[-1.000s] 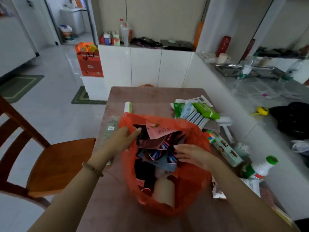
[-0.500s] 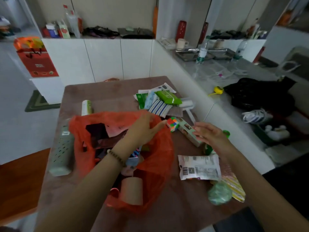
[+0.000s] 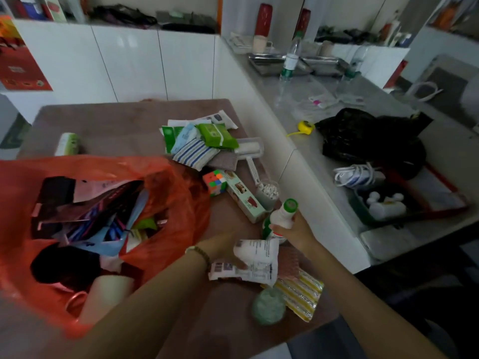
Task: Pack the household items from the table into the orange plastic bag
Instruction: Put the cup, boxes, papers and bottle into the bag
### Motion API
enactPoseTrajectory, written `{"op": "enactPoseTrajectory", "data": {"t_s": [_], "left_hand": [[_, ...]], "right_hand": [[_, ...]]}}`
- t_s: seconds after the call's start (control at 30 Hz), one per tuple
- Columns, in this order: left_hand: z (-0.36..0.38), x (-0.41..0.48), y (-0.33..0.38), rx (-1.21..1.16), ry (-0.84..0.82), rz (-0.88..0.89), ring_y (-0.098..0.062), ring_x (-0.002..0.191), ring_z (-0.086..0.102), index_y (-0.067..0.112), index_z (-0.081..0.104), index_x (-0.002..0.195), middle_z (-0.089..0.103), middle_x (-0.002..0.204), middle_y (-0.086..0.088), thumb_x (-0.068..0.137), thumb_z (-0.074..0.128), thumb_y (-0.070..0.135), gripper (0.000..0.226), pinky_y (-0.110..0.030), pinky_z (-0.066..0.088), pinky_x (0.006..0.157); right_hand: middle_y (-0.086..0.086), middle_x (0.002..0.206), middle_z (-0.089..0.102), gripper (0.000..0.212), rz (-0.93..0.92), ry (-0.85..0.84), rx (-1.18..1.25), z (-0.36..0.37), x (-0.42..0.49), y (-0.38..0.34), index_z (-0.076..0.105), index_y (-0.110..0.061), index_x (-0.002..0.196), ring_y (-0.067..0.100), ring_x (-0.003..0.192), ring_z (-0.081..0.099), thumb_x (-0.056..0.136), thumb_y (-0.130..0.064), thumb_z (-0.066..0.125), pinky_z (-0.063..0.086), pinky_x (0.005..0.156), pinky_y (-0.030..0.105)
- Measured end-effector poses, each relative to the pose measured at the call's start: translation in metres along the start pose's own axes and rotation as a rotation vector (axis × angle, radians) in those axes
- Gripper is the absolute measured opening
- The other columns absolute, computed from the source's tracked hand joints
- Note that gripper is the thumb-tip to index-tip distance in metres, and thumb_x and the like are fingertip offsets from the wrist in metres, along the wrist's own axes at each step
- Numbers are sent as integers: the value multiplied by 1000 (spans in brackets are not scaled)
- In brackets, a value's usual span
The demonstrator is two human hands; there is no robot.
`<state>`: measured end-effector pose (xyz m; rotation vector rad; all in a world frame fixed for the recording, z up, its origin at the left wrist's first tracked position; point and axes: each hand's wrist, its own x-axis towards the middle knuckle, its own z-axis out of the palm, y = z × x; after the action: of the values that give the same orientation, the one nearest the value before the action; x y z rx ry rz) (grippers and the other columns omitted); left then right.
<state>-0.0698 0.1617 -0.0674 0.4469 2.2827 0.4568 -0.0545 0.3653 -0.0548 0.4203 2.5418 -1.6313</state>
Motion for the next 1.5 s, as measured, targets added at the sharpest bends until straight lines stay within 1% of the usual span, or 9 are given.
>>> {"op": "enactPoseTrajectory", "data": {"t_s": [0.27,0.43,0.77,0.93,1.1,1.23,1.37,1.43,1.5], "left_hand": [[19,16,8,243,144,74,-29,119,50,21,33,138,47,135,-6,52,84,52,104,-42,46,96],[32,12,-11,16,232,34,-25,133,40,17,25,147,35,151,-8,71,76,45,95,-33,36,107],[-34,-100,-32,-351,847,208,-13,96,64,24,58,119,69,113,6,81,70,37,43,-27,49,75],[-73,-192,-94,-399,1080,52,-11,86,67,28,64,108,72,102,8,73,76,40,39,-38,55,74],[-77,-236,-154,-266,1060,-127,-5,72,62,25,64,99,66,83,16,73,77,32,30,-27,47,60],[-57,-231,-191,110,919,-304,-30,90,64,16,67,108,71,98,-8,75,76,25,36,-34,50,68],[-53,-246,-196,467,1461,-157,-28,101,46,13,62,113,55,114,-9,73,75,20,42,-39,36,83],[-58,-261,-205,286,1561,-359,-35,122,33,17,40,135,35,137,-15,74,70,37,71,-43,27,101],[-60,-272,-224,-143,1415,-544,-44,133,28,18,16,147,21,149,-23,67,78,40,104,-52,26,108]], "right_hand": [[-1,106,58,42,-79,43,-4,-1,2,14,50,-22,105,16,101,55,75,-12,77,41,87,27],[-1,104,60,29,-74,102,56,3,-1,17,54,-21,105,17,100,57,82,-15,71,41,86,26],[8,113,62,40,-326,208,169,-9,-31,-72,55,-3,121,14,100,62,83,-8,68,51,79,13],[-3,98,64,26,-413,95,269,29,-68,-128,57,-9,109,-11,83,63,85,-6,64,51,70,9],[-4,101,65,30,-460,-87,265,88,-92,-157,58,-7,111,-10,86,64,82,-8,66,49,71,8],[-9,102,68,30,-468,-186,196,136,-97,-173,62,-27,106,2,97,65,79,-29,74,54,82,23],[-2,104,67,30,-420,-285,262,183,-101,-181,61,-13,109,2,96,65,81,-15,72,51,85,23],[0,101,67,29,-418,-330,257,206,-104,-184,60,-4,110,2,92,65,82,-8,69,51,82,21],[5,103,67,30,-411,-377,249,228,-104,-185,60,-1,110,8,94,65,82,-9,69,51,82,21]]}}
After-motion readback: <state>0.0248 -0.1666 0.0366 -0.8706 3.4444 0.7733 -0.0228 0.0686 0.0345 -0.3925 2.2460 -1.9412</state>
